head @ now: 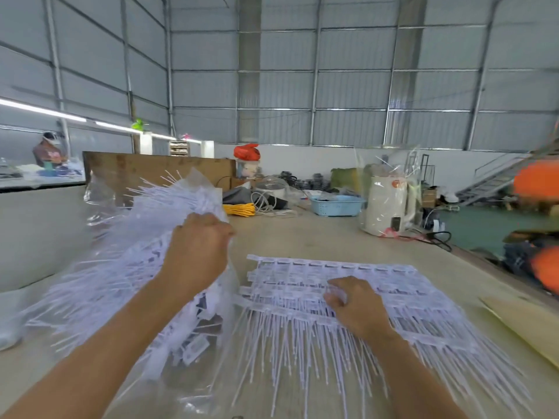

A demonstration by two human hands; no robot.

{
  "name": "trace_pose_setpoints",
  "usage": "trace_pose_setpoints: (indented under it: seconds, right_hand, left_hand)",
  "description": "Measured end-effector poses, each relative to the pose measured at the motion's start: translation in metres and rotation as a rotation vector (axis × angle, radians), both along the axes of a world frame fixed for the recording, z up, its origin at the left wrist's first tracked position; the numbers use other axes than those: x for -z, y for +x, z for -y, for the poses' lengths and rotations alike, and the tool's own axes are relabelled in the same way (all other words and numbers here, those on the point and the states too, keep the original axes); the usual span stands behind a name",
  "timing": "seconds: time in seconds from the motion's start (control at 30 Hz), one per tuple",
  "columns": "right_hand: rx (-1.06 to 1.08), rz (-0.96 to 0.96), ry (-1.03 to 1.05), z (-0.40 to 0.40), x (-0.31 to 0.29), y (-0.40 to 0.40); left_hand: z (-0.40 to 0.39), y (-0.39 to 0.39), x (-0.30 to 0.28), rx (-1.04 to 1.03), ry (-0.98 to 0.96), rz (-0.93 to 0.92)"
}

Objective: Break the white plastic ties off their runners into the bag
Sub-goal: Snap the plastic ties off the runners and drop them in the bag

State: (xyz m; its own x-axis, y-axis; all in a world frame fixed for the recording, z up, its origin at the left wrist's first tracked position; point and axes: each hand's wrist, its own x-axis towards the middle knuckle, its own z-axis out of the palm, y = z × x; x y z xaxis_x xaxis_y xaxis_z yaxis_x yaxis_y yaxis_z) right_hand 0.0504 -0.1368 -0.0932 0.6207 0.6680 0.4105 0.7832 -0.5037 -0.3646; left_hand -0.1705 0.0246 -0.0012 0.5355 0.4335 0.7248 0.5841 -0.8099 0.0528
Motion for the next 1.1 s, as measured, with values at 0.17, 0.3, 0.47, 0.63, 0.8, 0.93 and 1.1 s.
trace_pose_setpoints:
  seconds: [0.17,0.3,0.47,0.63,0.8,0.93,1.1]
  right_hand:
    - [-0.042,-0.143,-0.117,0.007,-0.008,-0.001]
    - [0.023,-0.178,-0.190,0.015,-0.020,0.002]
    - [0.030,-0.190,-0.215,0.017,-0.027,-0.003]
    - [0.096,-0.162,-0.186,0.014,-0.026,-0.006]
    - [0.195,-0.002,-0.087,0.010,-0.023,-0.004]
    - [0.262,0.143,0.171,0.012,-0.031,-0.006]
    - [0.364,0.294,0.411,0.017,-0.048,-0.016]
  left_hand:
    - [0.014,0.081,0.031,0.312,-0.346,-0.420]
    - [-0.015,0.112,0.058,0.087,-0.469,-0.401]
    - [-0.045,0.129,0.062,-0.131,-0.612,-0.199]
    - [-0.064,0.141,0.069,-0.085,-0.817,0.028]
    - [-0.040,0.141,0.044,0.139,-0.632,0.604]
    - [-0.008,0.123,-0.007,0.550,-0.707,0.894]
    - [0.024,0.075,-0.043,0.953,-0.716,0.980]
